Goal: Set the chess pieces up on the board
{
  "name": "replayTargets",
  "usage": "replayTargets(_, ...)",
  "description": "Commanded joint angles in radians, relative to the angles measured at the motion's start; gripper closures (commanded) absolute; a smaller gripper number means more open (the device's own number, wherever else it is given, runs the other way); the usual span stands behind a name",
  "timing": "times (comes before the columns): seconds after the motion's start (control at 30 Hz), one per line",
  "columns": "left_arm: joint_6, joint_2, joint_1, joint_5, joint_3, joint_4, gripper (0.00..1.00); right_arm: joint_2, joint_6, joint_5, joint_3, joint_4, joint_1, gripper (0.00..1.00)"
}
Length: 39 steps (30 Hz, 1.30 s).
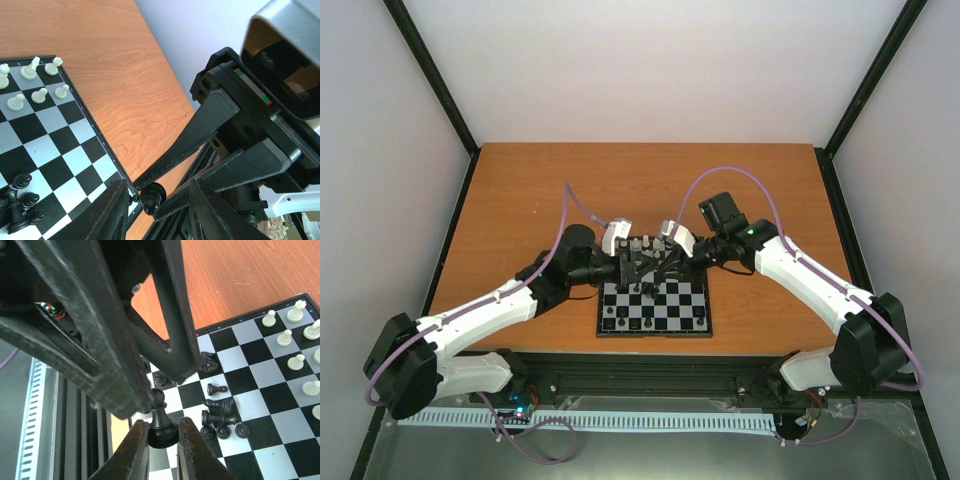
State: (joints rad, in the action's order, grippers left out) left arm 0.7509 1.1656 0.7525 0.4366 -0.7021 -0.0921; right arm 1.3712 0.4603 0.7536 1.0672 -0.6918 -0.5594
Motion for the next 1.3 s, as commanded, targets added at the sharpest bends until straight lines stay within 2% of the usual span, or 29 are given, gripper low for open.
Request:
replayTargets(0.0, 0.027, 0.028, -0.001, 0.038, -0.007, -0.059, 0.64, -0.021, 0.015, 0.054, -0.008, 0.0, 0.004, 0.97)
replayTargets(0.37, 0.03, 0.042, 0.002, 0.052, -0.003, -0.05, 0.81, -0.022, 0.008, 0.048, -0.005, 0.009, 0.005, 0.96)
replayTargets(0.7, 0.039, 0.057, 0.006, 0.054, -0.013, -0.038, 0.81, -0.027, -0.006, 0.038, -0.005, 0.023, 0.004, 0.96)
replayTargets(0.97, 0.043, 0.069, 0.013, 0.066, -0.016, -0.045, 0.91, -0.032, -0.011, 0.032, -0.006, 0.029, 0.005, 0.96)
replayTargets(1.0, 0.04, 0.069, 0.013, 0.066, -0.019, -0.043, 0.92, -0.032, -0.011, 0.025, -0.006, 0.029, 0.005, 0.93)
replayTargets(1.1, 0.001, 0.065, 0.014, 0.027, -0.048, 0.011, 0.93, -0.042, 0.005, -0.013, -0.002, 0.005, 0.006, 0.67)
replayTargets(1.13, -0.021, 0.063, 0.016, 0.004, -0.06, 0.046, 0.93, -0.055, 0.017, -0.033, 0.001, -0.013, 0.006, 0.61)
replayTargets(1.27, -0.147, 0.079, 0.031, -0.131, -0.124, 0.205, 0.93, -0.161, 0.045, -0.153, -0.023, -0.064, 0.014, 0.45)
